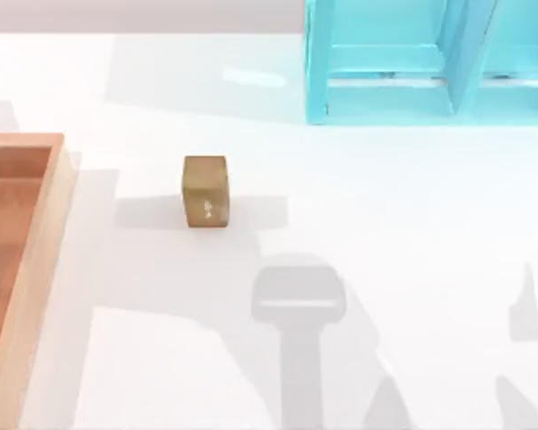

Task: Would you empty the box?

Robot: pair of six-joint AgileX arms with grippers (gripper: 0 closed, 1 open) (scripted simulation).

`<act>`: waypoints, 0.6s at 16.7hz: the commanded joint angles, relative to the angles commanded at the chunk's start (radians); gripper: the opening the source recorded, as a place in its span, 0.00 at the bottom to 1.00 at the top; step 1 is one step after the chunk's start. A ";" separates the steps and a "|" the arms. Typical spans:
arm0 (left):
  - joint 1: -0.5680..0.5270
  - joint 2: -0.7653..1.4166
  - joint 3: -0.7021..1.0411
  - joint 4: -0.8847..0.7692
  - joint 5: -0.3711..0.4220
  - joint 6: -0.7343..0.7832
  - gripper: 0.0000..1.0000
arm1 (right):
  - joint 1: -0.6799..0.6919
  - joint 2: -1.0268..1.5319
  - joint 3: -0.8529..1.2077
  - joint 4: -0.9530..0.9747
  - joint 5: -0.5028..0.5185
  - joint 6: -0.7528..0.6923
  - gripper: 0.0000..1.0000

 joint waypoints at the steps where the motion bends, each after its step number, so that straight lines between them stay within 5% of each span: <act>1: 0.000 0.000 0.000 0.000 0.000 0.000 1.00 | 0.000 0.000 0.000 0.000 0.000 0.000 1.00; 10: 0.000 0.050 -0.162 0.212 0.000 0.001 1.00 | 0.000 0.000 0.000 0.000 0.000 0.000 1.00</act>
